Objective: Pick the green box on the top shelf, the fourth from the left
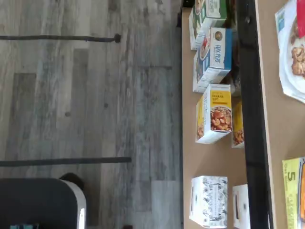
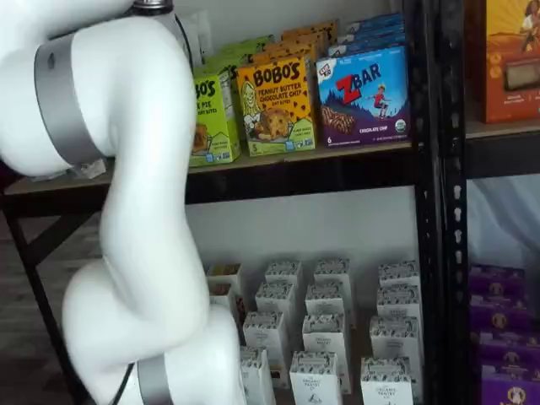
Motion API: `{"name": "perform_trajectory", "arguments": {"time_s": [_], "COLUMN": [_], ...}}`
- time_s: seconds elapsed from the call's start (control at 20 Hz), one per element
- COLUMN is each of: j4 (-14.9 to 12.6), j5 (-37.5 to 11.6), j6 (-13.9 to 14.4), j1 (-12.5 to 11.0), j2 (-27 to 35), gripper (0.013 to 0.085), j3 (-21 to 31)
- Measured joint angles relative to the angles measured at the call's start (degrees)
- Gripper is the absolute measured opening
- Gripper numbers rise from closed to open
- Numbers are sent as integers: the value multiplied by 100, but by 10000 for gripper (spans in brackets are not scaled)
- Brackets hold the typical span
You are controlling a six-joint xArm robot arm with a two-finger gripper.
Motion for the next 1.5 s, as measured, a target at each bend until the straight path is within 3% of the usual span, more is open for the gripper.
{"name": "perform_trajectory", "arguments": {"time_s": [0.25,0.65,0.95,1.15,1.5], "j4": [70,109,130,287,356], "j5": [229,197,31,-27,-443], "j6": [-79,-102,-115,-147,-166], "j1": [-102,-144,-164,-228,-271], "j2": [134,195,218,318,442], "gripper": [850,850,850,850,850], "j3": [-189,-318,-357,-499,-648]}}
